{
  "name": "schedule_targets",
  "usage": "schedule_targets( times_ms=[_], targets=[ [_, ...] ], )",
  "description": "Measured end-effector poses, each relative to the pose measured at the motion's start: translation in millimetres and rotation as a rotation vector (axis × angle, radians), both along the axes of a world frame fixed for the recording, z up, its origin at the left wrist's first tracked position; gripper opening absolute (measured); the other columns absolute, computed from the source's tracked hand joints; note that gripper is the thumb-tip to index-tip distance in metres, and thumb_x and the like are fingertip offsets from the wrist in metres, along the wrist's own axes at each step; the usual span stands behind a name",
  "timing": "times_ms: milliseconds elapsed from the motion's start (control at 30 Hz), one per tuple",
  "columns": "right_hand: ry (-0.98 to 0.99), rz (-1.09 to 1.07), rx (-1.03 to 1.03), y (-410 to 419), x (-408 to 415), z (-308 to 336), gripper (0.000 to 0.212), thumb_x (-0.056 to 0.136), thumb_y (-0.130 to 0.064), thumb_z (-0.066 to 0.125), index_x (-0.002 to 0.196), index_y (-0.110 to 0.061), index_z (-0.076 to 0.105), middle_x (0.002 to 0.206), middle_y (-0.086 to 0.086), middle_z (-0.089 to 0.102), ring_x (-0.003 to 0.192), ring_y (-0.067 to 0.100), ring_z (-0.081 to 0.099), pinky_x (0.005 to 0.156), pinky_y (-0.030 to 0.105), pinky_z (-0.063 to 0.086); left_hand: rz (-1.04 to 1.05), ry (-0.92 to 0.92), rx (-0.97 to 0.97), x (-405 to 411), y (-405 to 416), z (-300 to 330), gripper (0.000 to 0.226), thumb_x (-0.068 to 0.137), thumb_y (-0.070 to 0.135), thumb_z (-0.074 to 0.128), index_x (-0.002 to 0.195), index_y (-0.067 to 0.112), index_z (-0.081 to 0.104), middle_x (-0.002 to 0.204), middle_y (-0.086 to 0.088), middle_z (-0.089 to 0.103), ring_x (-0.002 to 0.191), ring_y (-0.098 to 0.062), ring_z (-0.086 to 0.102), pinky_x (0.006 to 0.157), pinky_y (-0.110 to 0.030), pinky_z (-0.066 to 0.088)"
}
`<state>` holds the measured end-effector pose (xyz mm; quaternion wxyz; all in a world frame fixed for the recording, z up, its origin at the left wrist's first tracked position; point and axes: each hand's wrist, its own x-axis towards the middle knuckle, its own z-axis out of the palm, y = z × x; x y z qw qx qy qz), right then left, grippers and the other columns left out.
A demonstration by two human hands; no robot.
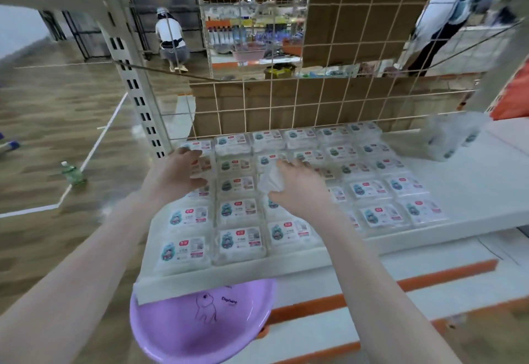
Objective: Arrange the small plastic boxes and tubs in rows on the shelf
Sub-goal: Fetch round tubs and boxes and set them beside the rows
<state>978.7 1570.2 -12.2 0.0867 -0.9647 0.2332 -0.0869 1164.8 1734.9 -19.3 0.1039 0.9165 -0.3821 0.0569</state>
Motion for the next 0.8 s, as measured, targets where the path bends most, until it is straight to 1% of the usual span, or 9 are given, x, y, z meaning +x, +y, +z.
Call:
schedule_targets(
  times_ms=[100, 233, 300, 400, 533, 667, 800],
  targets=[
    [-0.006, -0.027, -0.003, 4, 1, -1, 0.060, 0.082, -0.035, 0.060, 0.134, -0.012, 0.041, 0.130, 0.012, 0.049, 0.116, 0.031, 0.047, 0.088, 0.036, 0.043, -0.007, -0.012, -0.008, 0, -1, -4, 0.060, 0.078, 0.032, 0.072, 0.132, 0.016, 0.052, 0.130, -0.011, 0.054, 0.113, -0.031, 0.055, 0.087, -0.039, 0.046],
    [-0.019, -0.022, -0.018, 8, -1, -2, 0.053, 0.081, -0.033, 0.060, 0.127, -0.010, 0.046, 0.120, 0.011, 0.052, 0.108, 0.030, 0.048, 0.082, 0.035, 0.042, -0.020, -0.005, -0.026, 0, -1, -5, 0.055, 0.083, 0.029, 0.067, 0.134, 0.015, 0.051, 0.132, -0.011, 0.054, 0.116, -0.029, 0.053, 0.088, -0.037, 0.045],
    [-0.032, -0.016, -0.019, 8, -2, -4, 0.050, 0.081, -0.033, 0.060, 0.124, -0.010, 0.048, 0.117, 0.010, 0.054, 0.106, 0.029, 0.048, 0.081, 0.034, 0.041, -0.033, 0.001, -0.036, 0, 0, -5, 0.052, 0.084, 0.028, 0.066, 0.133, 0.014, 0.052, 0.130, -0.010, 0.055, 0.114, -0.029, 0.054, 0.087, -0.037, 0.045],
    [-0.044, -0.011, 0.007, 7, -5, -10, 0.049, 0.082, -0.032, 0.059, 0.126, -0.012, 0.049, 0.119, 0.009, 0.054, 0.109, 0.028, 0.046, 0.086, 0.033, 0.039, -0.046, 0.016, -0.050, -1, 2, -6, 0.048, 0.085, 0.028, 0.065, 0.130, 0.015, 0.055, 0.125, -0.008, 0.056, 0.111, -0.028, 0.054, 0.083, -0.037, 0.045],
    [-0.062, -0.016, 0.032, 5, -5, -13, 0.049, 0.081, -0.030, 0.060, 0.125, -0.013, 0.048, 0.115, 0.008, 0.054, 0.107, 0.026, 0.045, 0.081, 0.030, 0.036, -0.057, 0.029, -0.066, 1, 5, -7, 0.042, 0.086, 0.025, 0.064, 0.126, 0.017, 0.057, 0.125, -0.005, 0.056, 0.112, -0.026, 0.052, 0.081, -0.036, 0.045],
    [-0.049, -0.016, 0.041, 4, 0, -12, 0.048, 0.081, -0.029, 0.061, 0.124, -0.013, 0.048, 0.117, 0.008, 0.054, 0.108, 0.025, 0.045, 0.083, 0.031, 0.038, -0.052, 0.019, -0.070, 7, 8, -8, 0.041, 0.087, 0.025, 0.063, 0.127, 0.017, 0.057, 0.128, -0.003, 0.056, 0.112, -0.025, 0.054, 0.077, -0.033, 0.043],
    [-0.028, -0.007, 0.032, 3, 5, -12, 0.046, 0.082, -0.031, 0.060, 0.122, -0.011, 0.049, 0.114, 0.009, 0.054, 0.106, 0.025, 0.046, 0.083, 0.031, 0.039, -0.060, 0.019, -0.032, 13, 8, -7, 0.044, 0.088, 0.029, 0.062, 0.130, 0.017, 0.054, 0.132, -0.003, 0.053, 0.116, -0.024, 0.052, 0.083, -0.036, 0.046]
  ],
)
